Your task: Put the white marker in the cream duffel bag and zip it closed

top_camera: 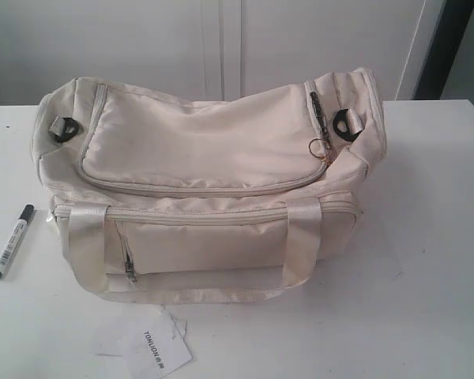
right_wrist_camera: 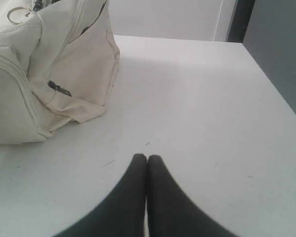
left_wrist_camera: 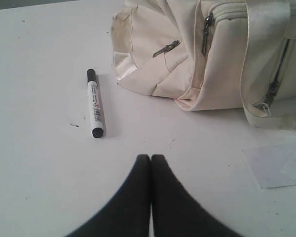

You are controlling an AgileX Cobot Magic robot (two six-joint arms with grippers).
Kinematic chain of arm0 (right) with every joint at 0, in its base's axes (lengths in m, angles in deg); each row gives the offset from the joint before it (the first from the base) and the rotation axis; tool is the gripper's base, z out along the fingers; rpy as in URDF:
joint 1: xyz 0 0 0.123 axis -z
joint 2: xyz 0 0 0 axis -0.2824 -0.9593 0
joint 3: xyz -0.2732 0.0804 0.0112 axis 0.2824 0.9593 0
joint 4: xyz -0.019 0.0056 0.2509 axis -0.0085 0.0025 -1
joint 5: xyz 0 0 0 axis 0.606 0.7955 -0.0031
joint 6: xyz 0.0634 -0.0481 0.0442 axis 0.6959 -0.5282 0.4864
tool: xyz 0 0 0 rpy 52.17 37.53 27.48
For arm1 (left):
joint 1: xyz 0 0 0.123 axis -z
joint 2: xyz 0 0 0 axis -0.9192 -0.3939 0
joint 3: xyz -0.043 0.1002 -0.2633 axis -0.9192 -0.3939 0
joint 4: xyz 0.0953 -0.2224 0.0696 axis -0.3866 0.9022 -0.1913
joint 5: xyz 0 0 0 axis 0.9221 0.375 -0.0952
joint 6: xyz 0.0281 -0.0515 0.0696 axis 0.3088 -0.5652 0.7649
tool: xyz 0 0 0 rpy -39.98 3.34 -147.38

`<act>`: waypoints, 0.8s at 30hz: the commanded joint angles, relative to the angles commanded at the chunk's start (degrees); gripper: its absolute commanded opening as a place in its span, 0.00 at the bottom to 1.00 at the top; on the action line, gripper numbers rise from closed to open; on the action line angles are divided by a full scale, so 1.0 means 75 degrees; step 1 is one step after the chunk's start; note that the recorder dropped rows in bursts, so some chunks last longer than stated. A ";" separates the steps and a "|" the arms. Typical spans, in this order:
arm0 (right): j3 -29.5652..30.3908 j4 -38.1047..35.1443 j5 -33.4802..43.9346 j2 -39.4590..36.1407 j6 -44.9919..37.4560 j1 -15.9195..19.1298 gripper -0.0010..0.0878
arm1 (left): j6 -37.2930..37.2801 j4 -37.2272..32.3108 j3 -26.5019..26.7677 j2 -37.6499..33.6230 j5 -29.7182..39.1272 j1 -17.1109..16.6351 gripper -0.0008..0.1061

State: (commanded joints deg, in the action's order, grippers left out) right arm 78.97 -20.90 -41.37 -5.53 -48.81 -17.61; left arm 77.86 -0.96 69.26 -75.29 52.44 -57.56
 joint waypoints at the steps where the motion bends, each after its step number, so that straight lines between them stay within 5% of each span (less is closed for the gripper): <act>1: 0.0000 0.0000 0.0000 0.0000 0.0000 0.0000 0.01 | 0.0000 0.0000 0.0000 0.0000 0.0000 0.0000 0.01; 11: 0.0000 0.0091 -0.0446 0.0000 0.0000 0.0000 0.01 | 0.0000 0.0000 0.0000 0.0000 0.0000 0.0000 0.01; 24: 0.0000 -0.0077 -0.4905 0.0000 0.0650 0.0000 0.01 | 0.0000 0.0000 0.0000 0.0000 0.0000 0.0000 0.01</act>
State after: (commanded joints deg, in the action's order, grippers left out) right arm 78.97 -21.48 -78.16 -5.53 -43.94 -17.61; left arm 77.86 -0.96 69.26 -75.29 52.44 -57.56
